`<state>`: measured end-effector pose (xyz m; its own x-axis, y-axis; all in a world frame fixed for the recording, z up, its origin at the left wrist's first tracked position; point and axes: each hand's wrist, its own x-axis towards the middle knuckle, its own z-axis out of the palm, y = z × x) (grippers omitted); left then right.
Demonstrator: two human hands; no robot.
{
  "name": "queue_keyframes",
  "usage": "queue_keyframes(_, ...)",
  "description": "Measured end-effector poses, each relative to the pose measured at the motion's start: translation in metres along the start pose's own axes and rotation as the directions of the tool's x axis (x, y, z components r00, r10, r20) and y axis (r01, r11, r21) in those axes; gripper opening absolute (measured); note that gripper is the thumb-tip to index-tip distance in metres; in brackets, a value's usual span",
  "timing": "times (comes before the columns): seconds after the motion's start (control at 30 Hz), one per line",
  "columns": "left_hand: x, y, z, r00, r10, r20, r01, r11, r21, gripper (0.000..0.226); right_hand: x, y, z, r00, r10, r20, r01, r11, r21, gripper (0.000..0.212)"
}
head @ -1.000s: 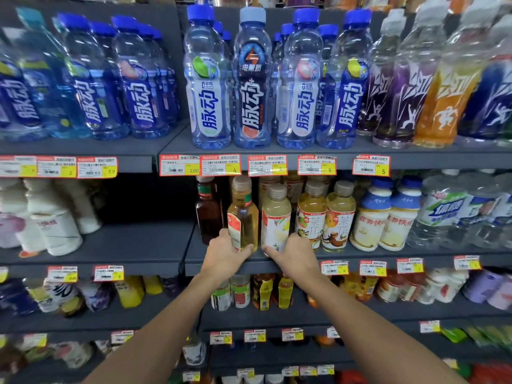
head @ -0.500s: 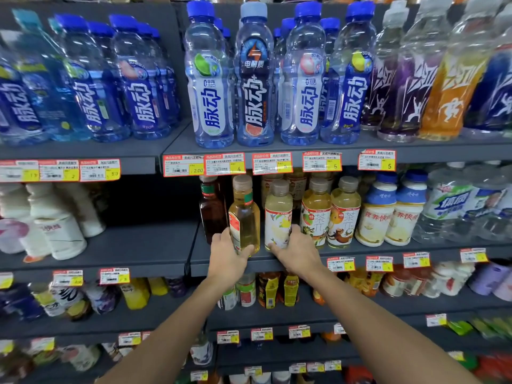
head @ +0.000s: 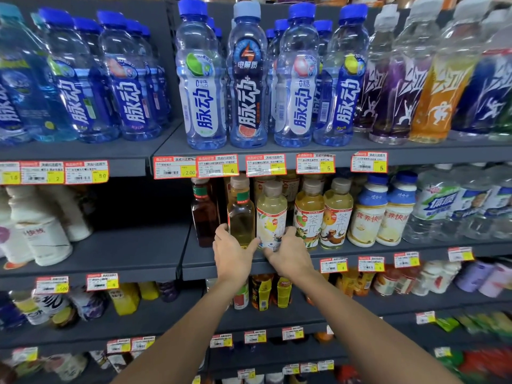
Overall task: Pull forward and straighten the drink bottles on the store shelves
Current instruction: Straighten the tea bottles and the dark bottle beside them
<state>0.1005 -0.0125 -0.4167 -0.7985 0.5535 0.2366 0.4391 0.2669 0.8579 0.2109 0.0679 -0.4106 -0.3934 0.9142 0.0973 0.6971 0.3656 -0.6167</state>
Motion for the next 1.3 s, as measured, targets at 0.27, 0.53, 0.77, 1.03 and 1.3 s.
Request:
queue_keyframes(0.27,0.010,-0.014,-0.014,0.982,0.115,0.149,-0.109,0.993,-0.047,0.044,-0.001,-0.002,-0.001,0.998,0.032,-0.062,-0.034,0.999,-0.025,0.080)
queue_keyframes(0.53,0.002,-0.016,-0.003,0.997,0.063,0.045,-0.066,0.996,0.057,0.076,-0.001,0.005,0.000,0.999,-0.036,0.004,0.037,0.996,-0.075,0.068)
queue_keyframes(0.77,0.017,-0.024,-0.012,0.970,0.049,0.236,-0.045,0.999,-0.025,0.071,0.000,0.009,-0.002,0.998,-0.059,0.004,0.059,0.991,-0.121,0.079)
queue_keyframes(1.03,0.024,-0.039,-0.025,0.912,0.176,0.371,-0.200,0.979,0.026,0.080,0.008,0.013,-0.010,0.987,-0.115,0.115,0.130,0.982,-0.140,0.066)
queue_keyframes(1.3,0.041,-0.041,-0.031,0.878,0.191,0.438,-0.258,0.961,0.098,0.088,0.016,0.012,-0.014,0.979,-0.095,0.178,0.118,0.985,-0.126,0.071)
